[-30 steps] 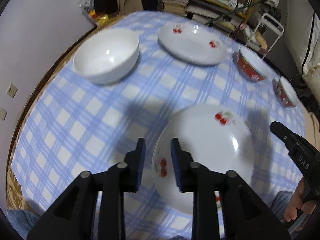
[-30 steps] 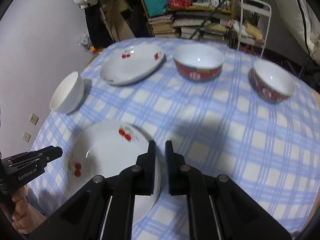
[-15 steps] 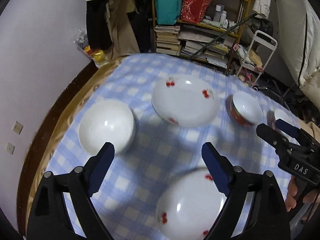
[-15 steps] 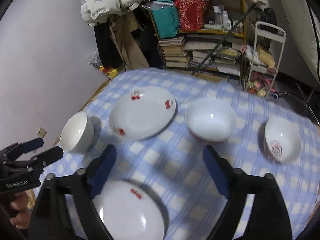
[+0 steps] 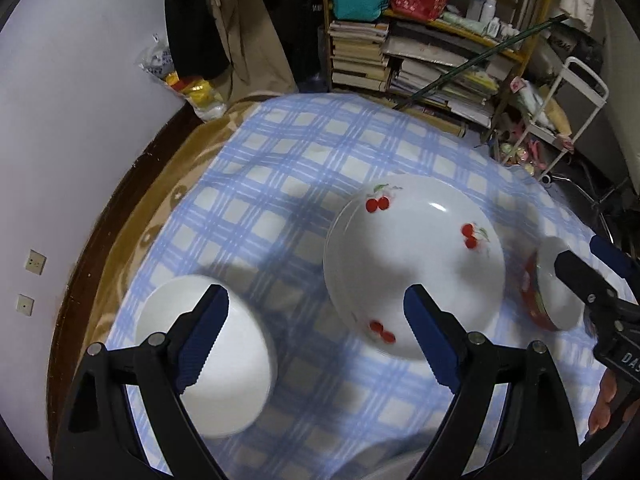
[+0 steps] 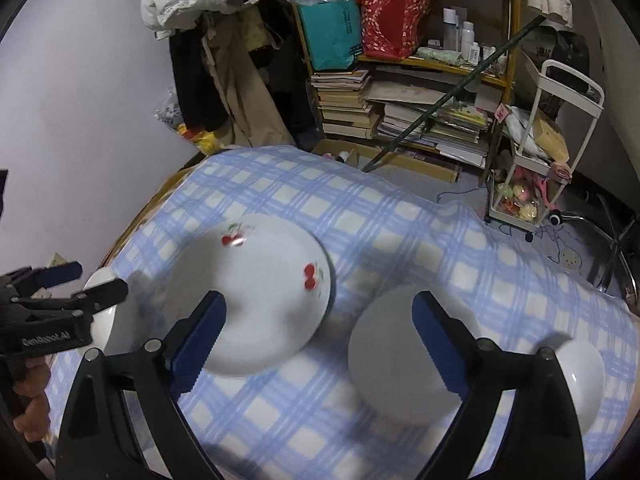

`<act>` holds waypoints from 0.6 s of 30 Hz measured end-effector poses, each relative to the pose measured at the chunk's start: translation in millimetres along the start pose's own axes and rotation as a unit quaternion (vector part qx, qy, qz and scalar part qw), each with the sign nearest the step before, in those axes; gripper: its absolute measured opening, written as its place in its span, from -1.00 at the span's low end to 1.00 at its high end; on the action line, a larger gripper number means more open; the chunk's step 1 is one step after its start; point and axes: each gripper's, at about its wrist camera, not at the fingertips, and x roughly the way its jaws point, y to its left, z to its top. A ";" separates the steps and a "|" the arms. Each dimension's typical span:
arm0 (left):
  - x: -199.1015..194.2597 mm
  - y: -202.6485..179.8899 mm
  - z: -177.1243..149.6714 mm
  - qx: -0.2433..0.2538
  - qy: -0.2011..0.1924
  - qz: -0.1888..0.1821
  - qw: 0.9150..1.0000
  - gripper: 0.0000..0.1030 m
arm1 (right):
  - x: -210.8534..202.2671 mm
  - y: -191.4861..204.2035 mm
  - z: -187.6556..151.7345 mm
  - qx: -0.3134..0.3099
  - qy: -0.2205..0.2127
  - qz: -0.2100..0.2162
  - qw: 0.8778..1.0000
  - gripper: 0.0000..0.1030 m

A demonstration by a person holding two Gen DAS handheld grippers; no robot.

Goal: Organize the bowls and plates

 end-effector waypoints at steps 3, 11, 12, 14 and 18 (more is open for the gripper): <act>23.4 -1.6 7.5 -0.003 0.016 -0.011 1.000 0.72 | 21.6 -6.4 9.1 0.014 0.017 0.012 1.000 0.91; 65.5 -11.1 13.7 0.012 0.035 -0.008 0.999 0.71 | 70.2 -9.0 27.5 0.031 0.064 0.039 0.997 0.91; 69.6 -12.2 14.6 0.015 0.041 -0.011 0.999 0.71 | 75.8 -9.0 29.0 0.031 0.071 0.032 0.996 0.91; 75.7 -12.1 16.3 0.011 0.050 -0.025 0.998 0.71 | 87.7 -7.8 32.6 0.025 0.086 0.029 0.996 0.81; 85.4 -9.9 17.7 -0.004 0.065 -0.051 0.997 0.60 | 106.1 -7.5 36.0 0.011 0.118 0.025 0.993 0.65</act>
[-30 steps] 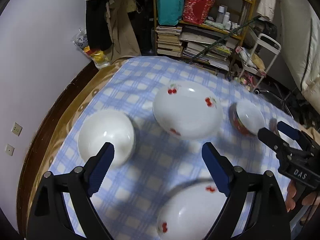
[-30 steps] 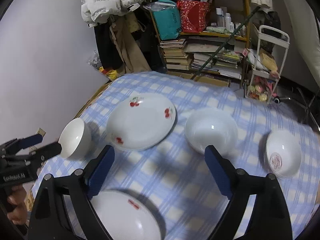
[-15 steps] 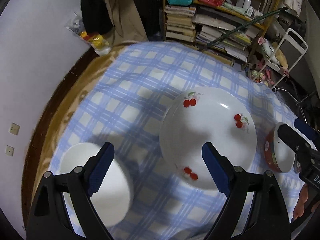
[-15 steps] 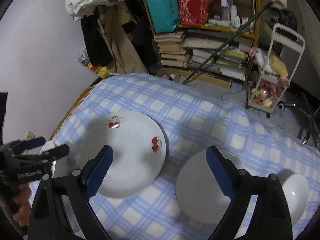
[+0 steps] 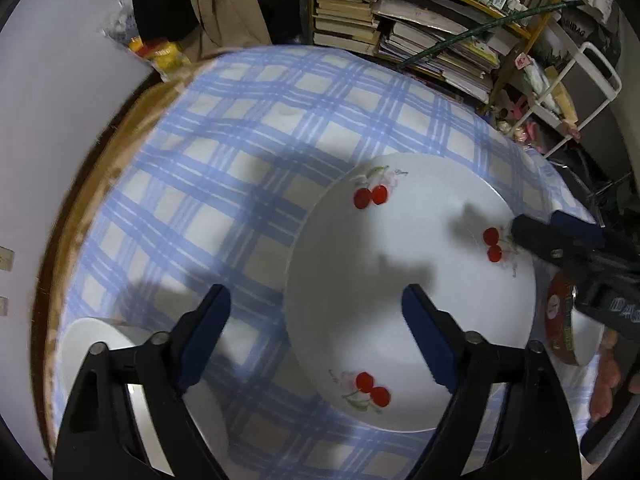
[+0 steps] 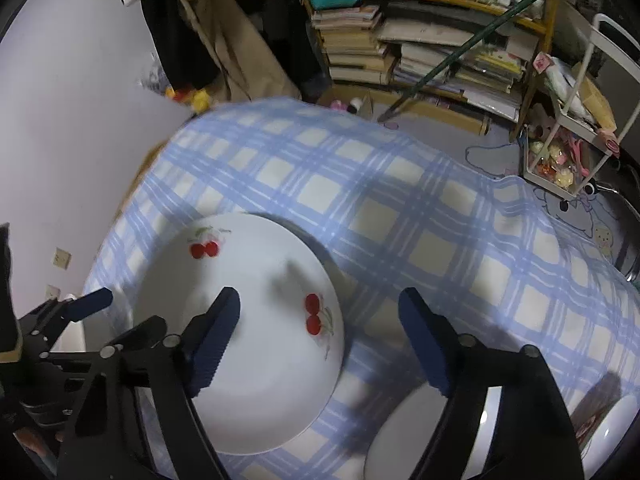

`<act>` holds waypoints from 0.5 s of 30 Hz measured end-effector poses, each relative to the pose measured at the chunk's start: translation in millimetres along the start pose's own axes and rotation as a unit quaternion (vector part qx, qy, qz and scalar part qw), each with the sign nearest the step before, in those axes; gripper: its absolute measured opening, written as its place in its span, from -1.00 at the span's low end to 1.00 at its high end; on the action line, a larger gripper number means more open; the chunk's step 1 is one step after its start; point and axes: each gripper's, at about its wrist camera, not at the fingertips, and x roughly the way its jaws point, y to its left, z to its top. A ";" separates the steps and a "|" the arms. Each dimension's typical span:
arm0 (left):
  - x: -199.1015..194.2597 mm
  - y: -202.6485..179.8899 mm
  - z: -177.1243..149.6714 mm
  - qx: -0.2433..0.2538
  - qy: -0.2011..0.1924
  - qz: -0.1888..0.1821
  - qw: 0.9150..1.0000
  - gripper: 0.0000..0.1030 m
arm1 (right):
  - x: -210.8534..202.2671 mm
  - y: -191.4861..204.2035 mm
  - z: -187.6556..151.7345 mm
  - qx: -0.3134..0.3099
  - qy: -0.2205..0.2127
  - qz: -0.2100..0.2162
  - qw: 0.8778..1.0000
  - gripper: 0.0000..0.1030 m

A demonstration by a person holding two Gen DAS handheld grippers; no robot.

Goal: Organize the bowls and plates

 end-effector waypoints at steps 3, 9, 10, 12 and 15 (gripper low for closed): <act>8.8 1.1 1.4 -0.007 0.017 -0.013 1.000 0.51 | 15.9 -0.7 3.1 -0.016 0.030 -0.007 0.999 0.51; 21.8 -2.6 0.9 0.006 0.034 -0.014 0.999 0.08 | 34.8 0.7 -2.2 -0.040 0.072 -0.007 0.997 0.03; 24.1 -2.3 0.0 0.003 0.040 -0.019 0.999 0.07 | 36.5 1.0 -3.9 -0.044 0.075 -0.012 0.996 -0.14; 29.3 -2.0 -3.1 -0.002 0.055 -0.026 0.998 0.04 | 37.7 1.0 -5.5 -0.049 0.075 -0.022 0.996 -0.36; 29.7 -6.4 -6.0 0.011 0.050 -0.020 0.999 0.04 | 36.3 1.7 -5.3 -0.044 0.079 -0.015 0.996 -0.38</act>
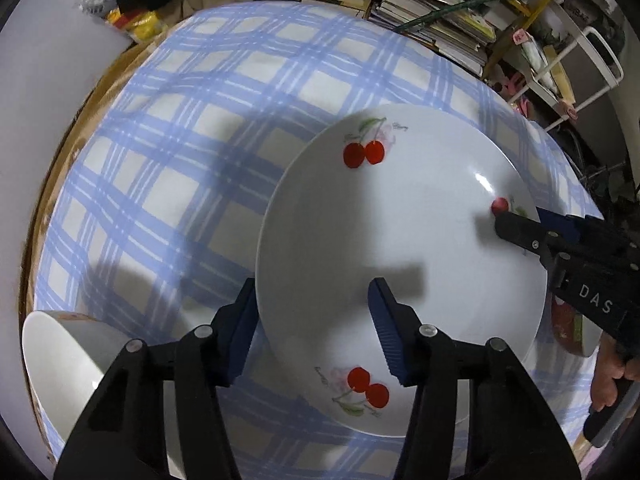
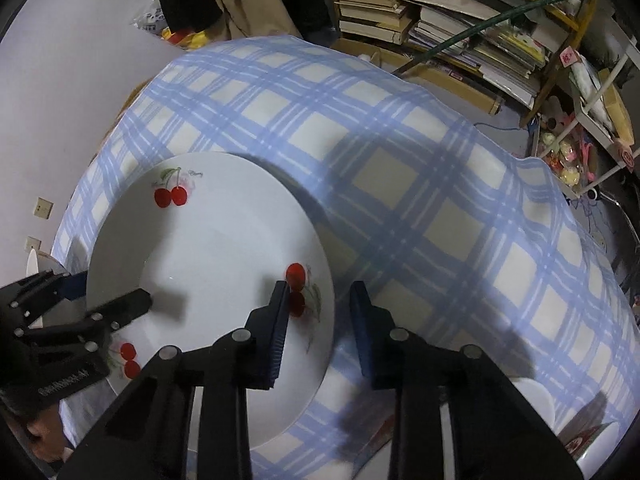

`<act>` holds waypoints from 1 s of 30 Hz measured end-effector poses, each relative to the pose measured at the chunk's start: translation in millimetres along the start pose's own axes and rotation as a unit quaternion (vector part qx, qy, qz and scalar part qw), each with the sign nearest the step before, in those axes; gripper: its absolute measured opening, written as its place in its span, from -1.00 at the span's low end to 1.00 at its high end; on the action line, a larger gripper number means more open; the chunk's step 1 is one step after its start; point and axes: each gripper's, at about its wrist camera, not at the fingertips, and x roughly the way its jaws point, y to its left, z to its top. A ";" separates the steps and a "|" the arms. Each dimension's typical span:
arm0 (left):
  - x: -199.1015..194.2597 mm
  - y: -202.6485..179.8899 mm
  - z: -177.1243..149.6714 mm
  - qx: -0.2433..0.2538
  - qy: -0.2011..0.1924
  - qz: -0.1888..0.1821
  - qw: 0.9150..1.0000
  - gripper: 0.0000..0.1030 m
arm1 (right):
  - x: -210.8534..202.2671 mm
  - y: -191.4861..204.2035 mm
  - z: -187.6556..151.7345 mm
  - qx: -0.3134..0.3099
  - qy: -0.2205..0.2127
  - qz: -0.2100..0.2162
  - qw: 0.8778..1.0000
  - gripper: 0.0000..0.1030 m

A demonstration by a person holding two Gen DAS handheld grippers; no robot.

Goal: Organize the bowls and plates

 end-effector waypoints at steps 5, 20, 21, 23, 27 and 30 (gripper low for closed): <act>-2.2 5.2 1.9 -0.014 -0.005 0.010 1.000 -0.35 | 1.5 5.6 -2.5 -0.010 -0.006 -0.008 1.000 -0.48; -16.2 19.4 -2.4 -0.021 -0.008 -0.019 1.000 -0.55 | -18.0 -0.1 -8.1 0.013 -0.026 0.019 0.999 -0.67; -18.6 22.7 -4.5 -0.023 -0.008 -0.022 0.999 -0.55 | -19.7 -0.4 -8.6 0.014 -0.025 0.024 0.999 -0.68; -23.1 26.4 -6.2 -0.025 -0.008 -0.030 0.999 -0.55 | -24.1 0.3 -10.3 0.014 -0.025 0.030 0.999 -0.69; -35.5 25.7 -9.6 -0.014 -0.022 -0.034 0.999 -0.55 | -34.2 0.5 -15.2 0.016 -0.027 0.037 0.999 -0.70; -43.0 25.9 -12.3 -0.016 -0.027 -0.042 0.999 -0.55 | -40.4 -3.1 -19.2 0.033 -0.026 0.048 0.998 -0.71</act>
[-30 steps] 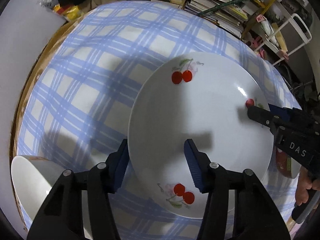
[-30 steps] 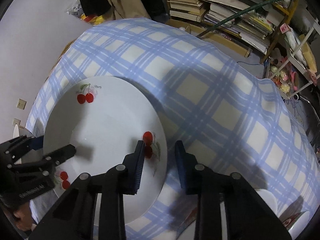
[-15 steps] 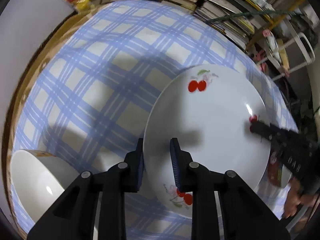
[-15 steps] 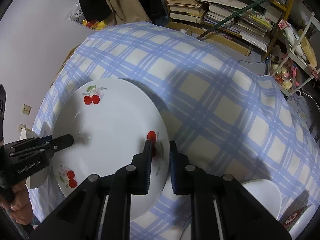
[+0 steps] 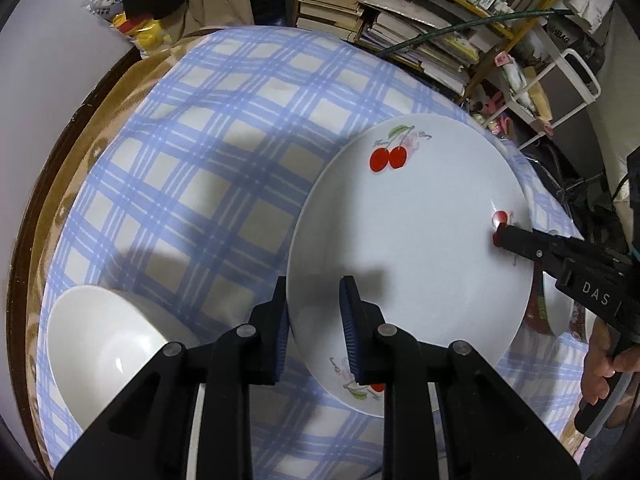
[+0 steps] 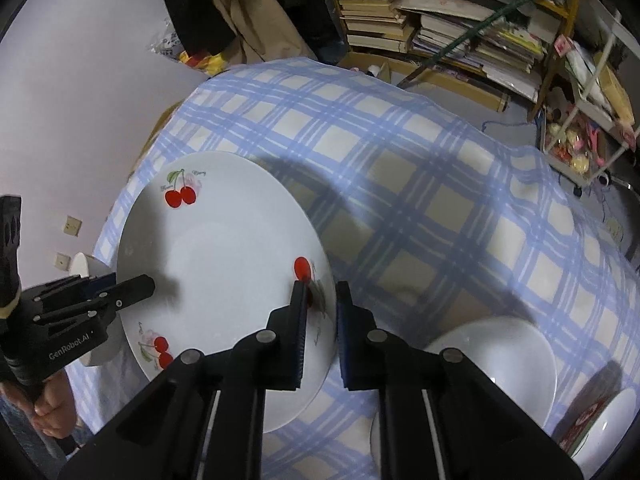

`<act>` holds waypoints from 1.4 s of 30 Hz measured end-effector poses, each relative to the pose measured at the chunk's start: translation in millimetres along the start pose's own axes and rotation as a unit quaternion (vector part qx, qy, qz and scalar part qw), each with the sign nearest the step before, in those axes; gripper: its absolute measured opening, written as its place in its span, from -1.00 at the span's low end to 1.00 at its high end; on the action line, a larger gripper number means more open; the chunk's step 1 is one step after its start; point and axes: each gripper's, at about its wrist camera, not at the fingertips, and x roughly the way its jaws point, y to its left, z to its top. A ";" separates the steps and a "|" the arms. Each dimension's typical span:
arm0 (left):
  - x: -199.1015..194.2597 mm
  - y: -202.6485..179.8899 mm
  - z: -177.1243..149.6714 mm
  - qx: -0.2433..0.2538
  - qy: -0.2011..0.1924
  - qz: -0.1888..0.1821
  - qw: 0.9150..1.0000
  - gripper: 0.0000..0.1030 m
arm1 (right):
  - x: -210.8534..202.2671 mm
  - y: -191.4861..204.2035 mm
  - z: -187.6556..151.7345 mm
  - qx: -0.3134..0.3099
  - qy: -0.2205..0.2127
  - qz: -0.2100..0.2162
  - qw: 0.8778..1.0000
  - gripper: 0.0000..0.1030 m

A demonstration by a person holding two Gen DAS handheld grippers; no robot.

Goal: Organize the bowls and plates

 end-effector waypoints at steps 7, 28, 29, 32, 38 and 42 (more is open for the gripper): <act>-25.7 -4.3 -11.1 0.010 -0.014 -0.006 1.000 -0.55 | -24.8 2.0 -16.1 0.025 -0.017 0.018 0.999 -0.74; -80.2 -17.1 -89.7 0.026 -0.030 0.004 0.999 -0.55 | -78.3 25.0 -96.1 0.035 -0.039 0.015 0.999 -0.74; -81.6 -18.3 -93.4 0.029 -0.031 0.007 0.999 -0.55 | -79.9 25.1 -101.1 0.035 -0.039 0.013 0.999 -0.74; -84.4 -19.2 -103.2 0.030 -0.031 0.008 0.999 -0.55 | -84.3 27.3 -116.9 0.036 -0.042 0.011 0.998 -0.74; -90.4 -17.5 -132.2 0.013 -0.038 -0.002 0.999 -0.55 | -90.4 30.2 -142.2 0.042 -0.044 0.009 0.998 -0.74; -90.3 -19.8 -152.5 0.010 -0.043 0.015 0.999 -0.55 | -92.5 37.1 -160.4 0.032 -0.044 0.002 0.999 -0.74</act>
